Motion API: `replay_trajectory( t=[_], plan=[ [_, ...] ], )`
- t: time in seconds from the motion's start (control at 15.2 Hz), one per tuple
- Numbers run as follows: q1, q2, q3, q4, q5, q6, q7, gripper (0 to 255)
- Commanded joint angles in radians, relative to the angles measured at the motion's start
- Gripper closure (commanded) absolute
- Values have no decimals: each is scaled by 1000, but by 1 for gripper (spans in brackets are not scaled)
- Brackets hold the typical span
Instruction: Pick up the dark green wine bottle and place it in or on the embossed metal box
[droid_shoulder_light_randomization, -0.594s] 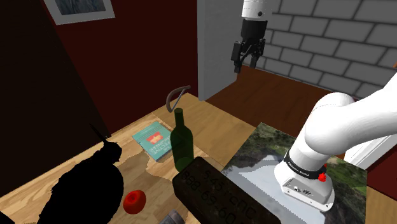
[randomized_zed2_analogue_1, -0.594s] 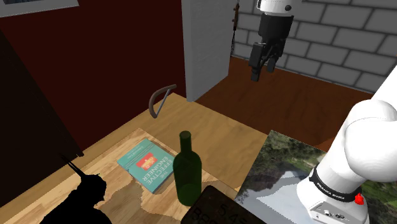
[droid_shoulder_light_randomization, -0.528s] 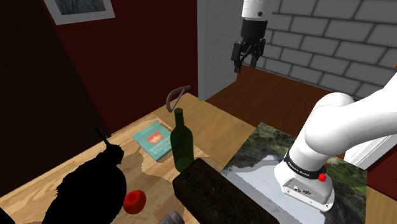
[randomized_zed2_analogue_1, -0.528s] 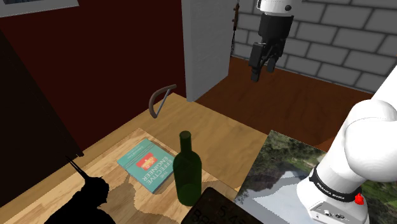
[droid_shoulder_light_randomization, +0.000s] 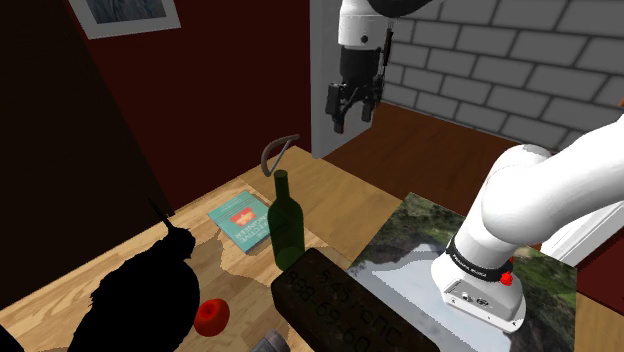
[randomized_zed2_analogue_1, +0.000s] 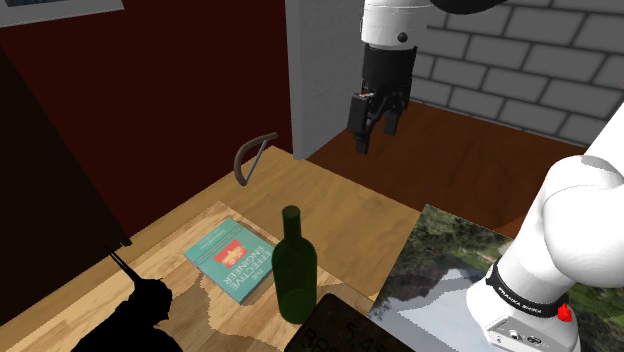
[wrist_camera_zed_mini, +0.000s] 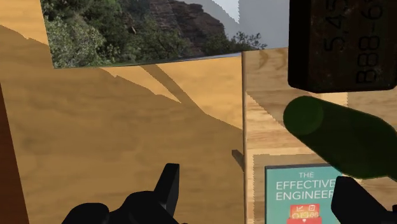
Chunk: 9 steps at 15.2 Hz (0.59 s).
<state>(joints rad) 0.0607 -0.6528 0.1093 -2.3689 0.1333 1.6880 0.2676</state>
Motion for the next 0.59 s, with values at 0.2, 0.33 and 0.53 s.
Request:
replay_trajectory(
  t=[0.2,0.33,0.53],
  plan=[
    [33,129,98,66,27,60,92,0],
    [44,186,137,99,31,82,131,0],
    [58,277,194,157,28,111,191,0]
  ],
)
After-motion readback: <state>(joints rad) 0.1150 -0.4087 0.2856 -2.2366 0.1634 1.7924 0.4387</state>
